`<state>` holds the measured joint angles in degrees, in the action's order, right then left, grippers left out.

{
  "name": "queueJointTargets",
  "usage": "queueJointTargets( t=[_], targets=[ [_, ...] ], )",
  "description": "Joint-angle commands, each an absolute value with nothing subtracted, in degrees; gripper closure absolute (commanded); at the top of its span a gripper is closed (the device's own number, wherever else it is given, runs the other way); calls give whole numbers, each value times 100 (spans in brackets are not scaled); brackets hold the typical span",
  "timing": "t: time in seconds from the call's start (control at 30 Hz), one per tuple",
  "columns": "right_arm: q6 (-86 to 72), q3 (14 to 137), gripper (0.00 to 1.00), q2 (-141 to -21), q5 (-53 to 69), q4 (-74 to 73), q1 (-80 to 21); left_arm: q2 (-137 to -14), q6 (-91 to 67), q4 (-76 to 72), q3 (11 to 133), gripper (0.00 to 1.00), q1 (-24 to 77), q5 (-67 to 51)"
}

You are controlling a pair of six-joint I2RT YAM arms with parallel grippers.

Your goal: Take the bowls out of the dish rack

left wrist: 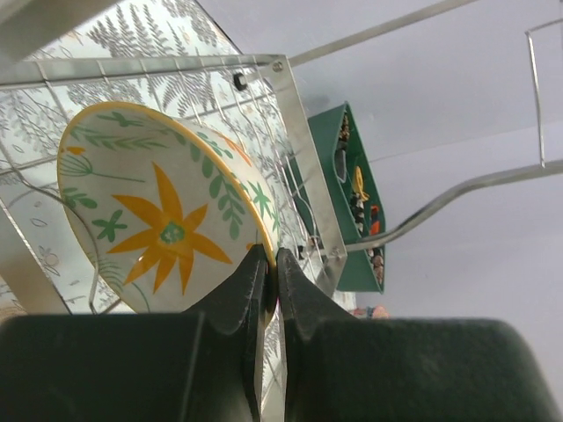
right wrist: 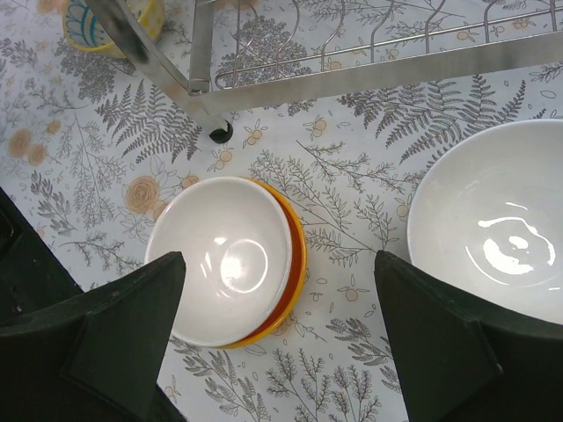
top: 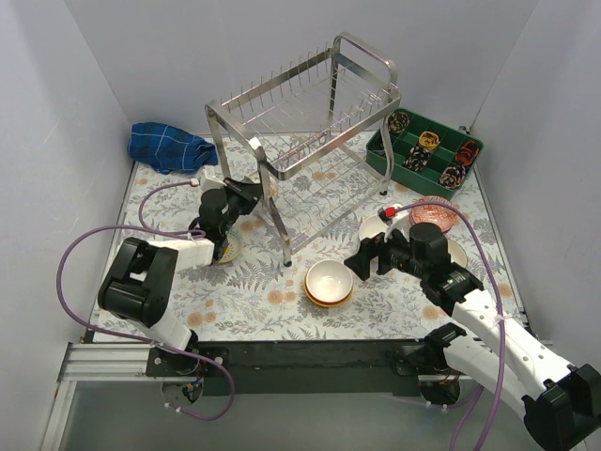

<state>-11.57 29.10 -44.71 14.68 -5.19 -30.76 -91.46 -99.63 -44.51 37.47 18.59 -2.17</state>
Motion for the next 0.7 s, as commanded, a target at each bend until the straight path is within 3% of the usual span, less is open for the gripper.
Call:
queueJointTargets(
  t=[0.0,0.4,0.67],
  targets=[
    [-1055,2883,4,-4386,1424,-510,-3059,-8614,-10143,-4772,3621,100,1951,-773],
    [-1055,2865,4,-4430,1441,-519,-3059,-8051,-9792,-4914,3524,100,1951,-721],
    [-1055,2874,4,-4456,1433,-510,-3059,-7270,-8896,-3605,3674,100,1942,-449]
  ],
)
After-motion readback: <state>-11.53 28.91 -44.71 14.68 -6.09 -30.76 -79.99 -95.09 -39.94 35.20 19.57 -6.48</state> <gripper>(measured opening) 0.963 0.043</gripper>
